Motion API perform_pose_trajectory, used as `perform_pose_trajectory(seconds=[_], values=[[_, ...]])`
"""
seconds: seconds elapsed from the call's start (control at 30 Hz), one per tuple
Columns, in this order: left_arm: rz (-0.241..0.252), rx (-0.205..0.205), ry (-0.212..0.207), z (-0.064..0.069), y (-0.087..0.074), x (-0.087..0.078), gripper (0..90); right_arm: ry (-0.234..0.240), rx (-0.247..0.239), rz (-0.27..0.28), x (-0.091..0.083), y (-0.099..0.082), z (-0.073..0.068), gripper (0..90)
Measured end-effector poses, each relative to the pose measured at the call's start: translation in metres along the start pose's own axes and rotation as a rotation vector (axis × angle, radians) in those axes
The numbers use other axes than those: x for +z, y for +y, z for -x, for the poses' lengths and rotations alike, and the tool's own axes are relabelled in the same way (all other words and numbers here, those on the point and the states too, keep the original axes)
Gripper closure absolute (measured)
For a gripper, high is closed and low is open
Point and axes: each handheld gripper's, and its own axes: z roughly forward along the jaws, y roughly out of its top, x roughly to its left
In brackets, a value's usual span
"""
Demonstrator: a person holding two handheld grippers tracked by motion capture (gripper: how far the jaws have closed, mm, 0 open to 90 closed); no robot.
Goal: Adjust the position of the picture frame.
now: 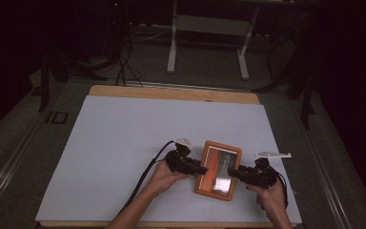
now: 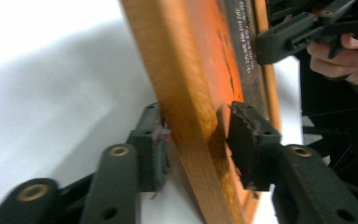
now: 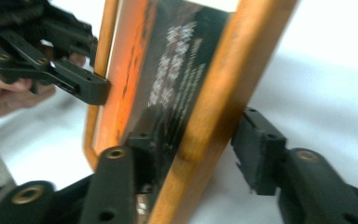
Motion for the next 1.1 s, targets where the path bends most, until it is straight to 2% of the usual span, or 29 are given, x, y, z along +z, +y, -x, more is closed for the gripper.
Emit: perform_pose_trajectory(seconds=[0.1,0.17,0.27,0.33,0.37,0.57,0.7,0.73,0.77,0.9,1.03,1.1], values=[[0.013,0.035,0.045,0.006,0.003,-0.011,66.0,0.009,-0.022,0.03,-0.005,0.006,-0.008,61.4],[0.034,0.039,0.037,0.004,0.003,-0.017,67.6,-0.003,-0.056,0.032,-0.006,0.01,-0.015,61.5],[0.04,0.061,0.066,0.005,0.003,-0.024,68.1,-0.013,-0.09,0.042,-0.004,0.016,-0.022,61.8],[0.04,0.061,0.066,0.005,0.003,-0.024,68.1,-0.014,-0.094,0.042,-0.003,0.017,-0.023,61.8],[0.052,0.061,0.095,0.007,0.002,-0.031,68.0,-0.009,-0.104,0.048,0.0,0.02,-0.026,61.6],[0.091,0.054,0.117,0.01,0.0,-0.048,68.1,0.009,-0.123,0.072,0.003,0.03,-0.035,61.7],[0.127,0.024,0.139,0.008,-0.006,-0.068,68.1,0.032,-0.151,0.086,0.013,0.041,-0.047,61.8],[0.127,0.024,0.139,0.008,-0.006,-0.068,68.1,0.032,-0.151,0.086,0.013,0.041,-0.047,61.8],[0.139,0.002,0.146,0.005,-0.01,-0.076,68.1,0.041,-0.156,0.084,0.019,0.046,-0.052,61.8],[0.151,-0.026,0.16,0.0,-0.017,-0.088,68.1,0.055,-0.161,0.079,0.031,0.053,-0.059,61.9],[0.164,-0.075,0.188,-0.008,-0.028,-0.106,67.9,0.089,-0.141,0.058,0.054,0.06,-0.068,61.9],[0.167,-0.085,0.192,-0.01,-0.03,-0.109,67.9,0.096,-0.135,0.053,0.058,0.06,-0.07,62.0]])
